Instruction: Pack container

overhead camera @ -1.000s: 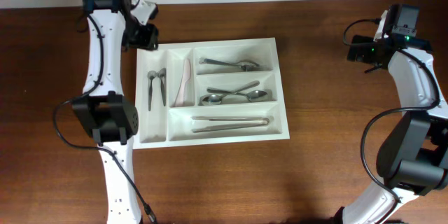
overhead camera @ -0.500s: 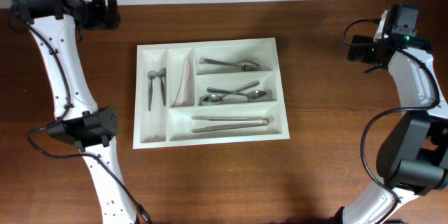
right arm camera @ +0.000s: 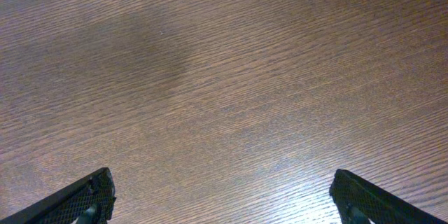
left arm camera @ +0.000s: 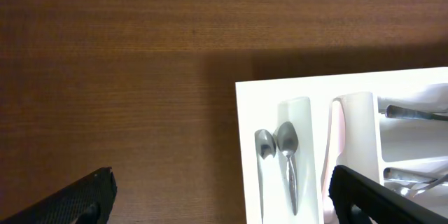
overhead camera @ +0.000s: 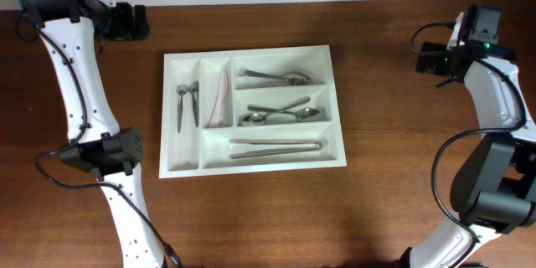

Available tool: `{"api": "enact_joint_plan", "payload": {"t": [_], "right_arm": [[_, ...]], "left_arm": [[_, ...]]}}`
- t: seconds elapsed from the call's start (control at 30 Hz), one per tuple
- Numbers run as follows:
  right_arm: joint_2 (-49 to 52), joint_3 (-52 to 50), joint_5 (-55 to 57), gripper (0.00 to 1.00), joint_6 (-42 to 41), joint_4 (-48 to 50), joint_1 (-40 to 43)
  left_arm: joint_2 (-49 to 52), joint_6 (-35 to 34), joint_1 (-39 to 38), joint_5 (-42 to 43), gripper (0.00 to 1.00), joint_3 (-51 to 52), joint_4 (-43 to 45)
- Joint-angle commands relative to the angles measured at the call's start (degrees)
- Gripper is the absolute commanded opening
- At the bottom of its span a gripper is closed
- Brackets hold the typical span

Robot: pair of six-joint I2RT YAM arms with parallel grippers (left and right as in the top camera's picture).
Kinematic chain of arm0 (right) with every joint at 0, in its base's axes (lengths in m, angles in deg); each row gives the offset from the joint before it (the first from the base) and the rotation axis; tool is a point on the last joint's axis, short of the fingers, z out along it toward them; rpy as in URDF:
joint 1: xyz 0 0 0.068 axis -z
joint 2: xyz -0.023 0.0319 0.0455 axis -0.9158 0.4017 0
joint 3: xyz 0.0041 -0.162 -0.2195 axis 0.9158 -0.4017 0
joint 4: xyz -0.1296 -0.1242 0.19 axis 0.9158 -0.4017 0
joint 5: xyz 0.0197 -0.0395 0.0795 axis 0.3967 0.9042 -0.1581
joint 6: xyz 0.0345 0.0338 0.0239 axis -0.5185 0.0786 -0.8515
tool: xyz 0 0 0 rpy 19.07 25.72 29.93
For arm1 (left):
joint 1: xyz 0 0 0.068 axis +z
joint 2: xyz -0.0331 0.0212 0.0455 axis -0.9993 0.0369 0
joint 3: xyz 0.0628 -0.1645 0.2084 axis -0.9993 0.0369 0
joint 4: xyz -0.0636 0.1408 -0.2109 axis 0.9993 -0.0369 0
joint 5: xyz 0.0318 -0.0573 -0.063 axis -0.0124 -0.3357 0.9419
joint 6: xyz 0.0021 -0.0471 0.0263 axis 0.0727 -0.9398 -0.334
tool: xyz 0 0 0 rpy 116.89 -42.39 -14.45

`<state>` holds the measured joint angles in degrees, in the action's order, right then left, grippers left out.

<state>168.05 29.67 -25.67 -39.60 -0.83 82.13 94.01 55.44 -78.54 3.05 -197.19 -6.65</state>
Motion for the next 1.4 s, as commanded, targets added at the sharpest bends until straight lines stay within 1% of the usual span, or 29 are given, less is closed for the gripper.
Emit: {"api": "enact_joint_plan", "payload": {"t": [0.0,0.13,0.27,0.37,0.5,0.67,0.83,0.93,1.03,1.13,1.37], "right_arm": [[0.2,0.9,0.9,0.99,0.0,0.0,0.0],[0.2,0.9,0.9,0.99,0.0,0.0,0.0],[0.2,0.9,0.9,0.99,0.0,0.0,0.0],[0.2,0.9,0.9,0.99,0.0,0.0,0.0],[0.2,0.9,0.9,0.99,0.0,0.0,0.0],[0.2,0.9,0.9,0.99,0.0,0.0,0.0],[0.2,0.9,0.9,0.99,0.0,0.0,0.0],[0.2,0.9,0.9,0.99,0.0,0.0,0.0],[0.2,0.9,0.9,0.99,0.0,0.0,0.0],[0.2,0.9,0.9,0.99,0.0,0.0,0.0],[0.2,0.9,0.9,0.99,0.0,0.0,0.0]], "left_arm": [[-1.3,-0.7,0.0,0.6,0.99,-0.5,-0.2],[-1.5,-0.7,0.2,0.0,0.99,-0.5,-0.2],[-2.1,-0.7,0.2,2.7,0.99,-0.5,-0.2],[-3.7,-0.7,0.2,3.0,0.99,-0.5,-0.2],[-8.2,-0.7,0.6,3.0,0.99,-0.5,0.8],[-15.5,-0.7,2.6,2.8,0.99,-0.4,4.3],[-23.5,-0.7,3.2,0.1,0.99,2.6,6.9],[-30.0,-0.7,3.2,-1.7,0.99,8.7,10.1],[-37.9,-0.7,3.2,-1.8,0.99,19.1,15.6],[-46.4,-0.7,3.1,-1.8,0.99,32.2,23.1],[-68.1,-0.7,3.1,-1.8,0.99,67.5,44.7]]}}
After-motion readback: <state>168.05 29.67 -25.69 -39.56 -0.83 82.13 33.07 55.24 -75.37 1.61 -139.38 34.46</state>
